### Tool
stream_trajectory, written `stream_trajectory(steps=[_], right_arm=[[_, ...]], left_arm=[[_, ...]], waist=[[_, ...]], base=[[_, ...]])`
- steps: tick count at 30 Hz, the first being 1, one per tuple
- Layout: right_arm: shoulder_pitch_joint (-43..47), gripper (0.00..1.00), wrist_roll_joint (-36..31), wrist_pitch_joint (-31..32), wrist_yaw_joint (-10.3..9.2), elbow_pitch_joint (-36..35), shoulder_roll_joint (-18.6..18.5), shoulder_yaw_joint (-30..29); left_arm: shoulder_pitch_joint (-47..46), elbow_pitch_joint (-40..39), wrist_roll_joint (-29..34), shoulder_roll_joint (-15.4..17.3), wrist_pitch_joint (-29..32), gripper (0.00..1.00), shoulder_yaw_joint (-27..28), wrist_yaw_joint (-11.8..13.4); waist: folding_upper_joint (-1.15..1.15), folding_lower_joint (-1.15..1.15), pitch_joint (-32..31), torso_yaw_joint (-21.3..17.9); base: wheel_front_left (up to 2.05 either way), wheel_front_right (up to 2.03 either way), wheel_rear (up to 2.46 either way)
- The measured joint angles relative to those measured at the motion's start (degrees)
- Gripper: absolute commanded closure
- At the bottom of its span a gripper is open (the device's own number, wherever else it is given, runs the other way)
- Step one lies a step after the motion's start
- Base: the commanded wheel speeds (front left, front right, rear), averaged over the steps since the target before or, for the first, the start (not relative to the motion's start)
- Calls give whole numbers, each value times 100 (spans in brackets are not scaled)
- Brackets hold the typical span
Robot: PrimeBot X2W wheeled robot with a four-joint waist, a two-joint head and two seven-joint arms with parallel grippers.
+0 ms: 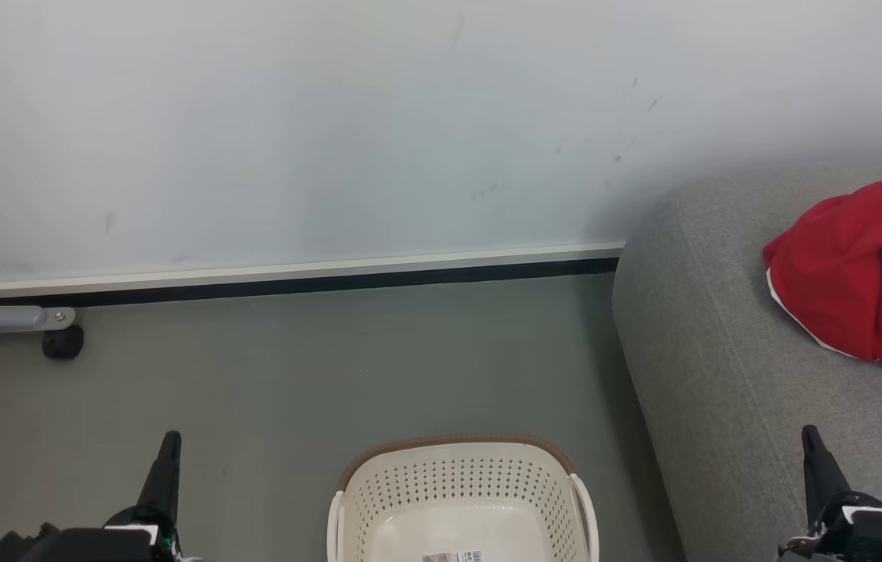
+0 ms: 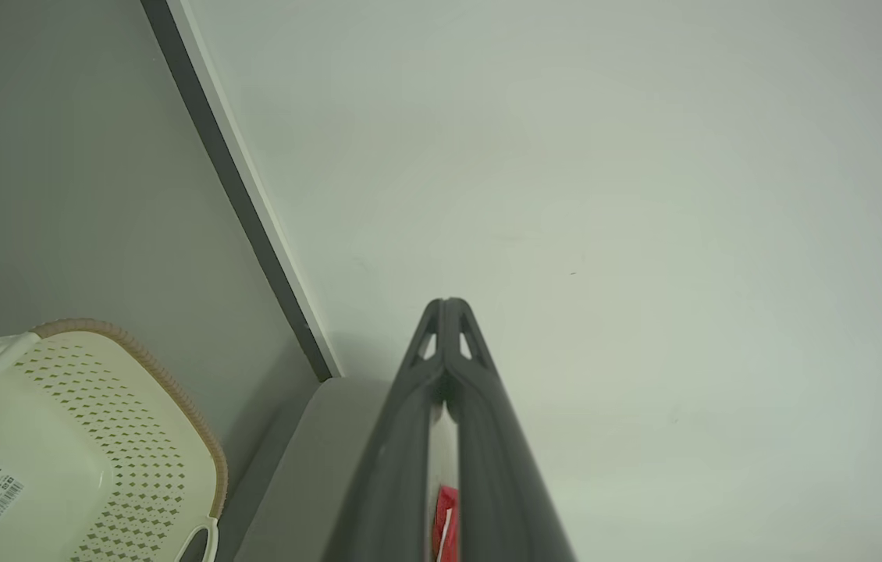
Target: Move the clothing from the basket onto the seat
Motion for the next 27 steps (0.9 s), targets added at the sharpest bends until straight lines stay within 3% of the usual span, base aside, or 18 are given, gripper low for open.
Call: stream_trajectory(steps=[5, 27], right_arm=[[-74, 100, 256, 75, 55, 38, 33, -94], [-74, 100, 256, 75, 65, 42, 36, -97]], left_arm=[[-103, 70, -270, -23, 73, 100, 16, -48], [-103, 79, -276, -26, 73, 100, 18, -48]], waist=[[0, 0, 1, 12], [0, 0, 0, 12]], base=[[0, 0, 0], [0, 0, 0]])
